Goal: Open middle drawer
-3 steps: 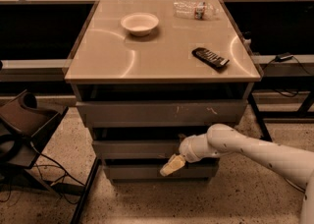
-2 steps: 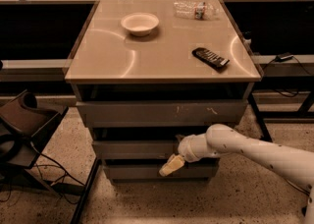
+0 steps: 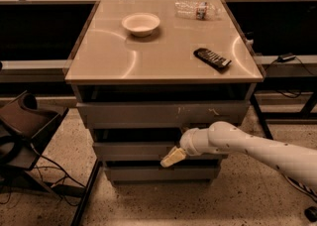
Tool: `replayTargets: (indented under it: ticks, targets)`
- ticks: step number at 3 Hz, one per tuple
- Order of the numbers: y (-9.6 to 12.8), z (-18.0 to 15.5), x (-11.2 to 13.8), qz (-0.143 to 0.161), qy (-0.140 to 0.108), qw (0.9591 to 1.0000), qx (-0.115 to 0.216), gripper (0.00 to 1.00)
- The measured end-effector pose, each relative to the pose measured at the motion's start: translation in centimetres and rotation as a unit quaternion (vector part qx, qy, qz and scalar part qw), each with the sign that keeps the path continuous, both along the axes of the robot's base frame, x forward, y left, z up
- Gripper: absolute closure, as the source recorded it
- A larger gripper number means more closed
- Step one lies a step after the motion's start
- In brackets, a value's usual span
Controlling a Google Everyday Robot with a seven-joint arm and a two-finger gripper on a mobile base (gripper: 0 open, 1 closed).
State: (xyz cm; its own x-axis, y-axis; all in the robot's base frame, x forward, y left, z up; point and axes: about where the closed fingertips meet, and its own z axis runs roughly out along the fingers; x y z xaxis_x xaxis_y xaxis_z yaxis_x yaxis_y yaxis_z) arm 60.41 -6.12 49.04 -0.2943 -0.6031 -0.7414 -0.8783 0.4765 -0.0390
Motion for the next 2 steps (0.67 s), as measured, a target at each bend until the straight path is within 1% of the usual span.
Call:
replayTargets:
  ticks: [1,2]
  targets:
    - [0.0,-0.3,-0.1,0.0,0.0,1.0,0.0,0.0]
    - [0.9,-2.0,1.1,-0.019,0.0,0.9995,-0.024,0.0]
